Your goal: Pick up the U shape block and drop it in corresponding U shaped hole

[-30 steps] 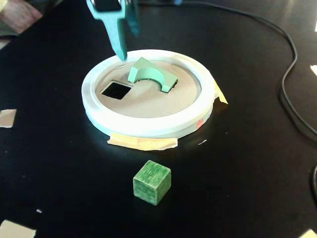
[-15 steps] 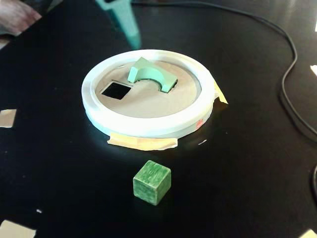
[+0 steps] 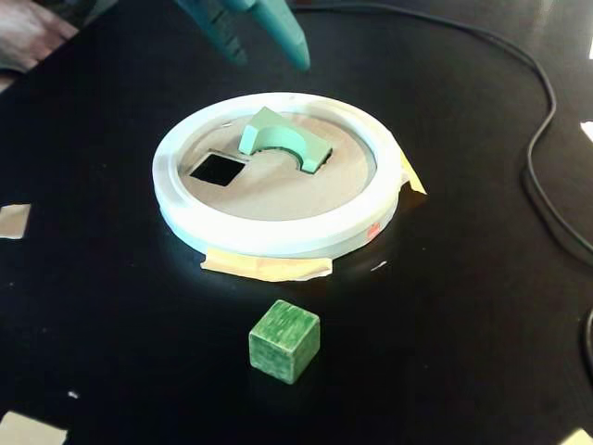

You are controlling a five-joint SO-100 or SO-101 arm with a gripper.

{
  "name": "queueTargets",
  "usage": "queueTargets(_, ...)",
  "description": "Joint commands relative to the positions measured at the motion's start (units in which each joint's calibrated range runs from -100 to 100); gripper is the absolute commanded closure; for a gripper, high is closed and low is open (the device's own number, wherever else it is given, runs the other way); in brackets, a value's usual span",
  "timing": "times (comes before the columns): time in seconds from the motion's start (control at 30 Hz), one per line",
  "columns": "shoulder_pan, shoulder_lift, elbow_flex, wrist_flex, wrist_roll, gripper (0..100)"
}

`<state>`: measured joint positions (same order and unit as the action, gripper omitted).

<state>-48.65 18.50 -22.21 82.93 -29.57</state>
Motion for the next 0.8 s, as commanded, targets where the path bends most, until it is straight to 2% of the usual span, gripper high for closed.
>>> queueTargets(0.0, -0.3, -5.8, 0.3, -9.0, 2.6, 32)
queueTargets(0.2, -0.5, -8.2, 8.5, -10.7, 2.3, 32)
queueTargets(0.3, 0.2, -12.0, 14.3, -16.2, 2.6, 32)
queueTargets(0.47, 0.7, -25.7, 37.4, -32.6, 2.6, 32)
queueTargets(0.57, 1.0, -33.1, 52.8, -46.2, 2.3, 32)
queueTargets(0.67, 1.0, -34.4, 61.0, -61.2, 2.4, 32)
queueTargets(0.77, 1.0, -34.4, 66.2, -69.3, 2.5, 32)
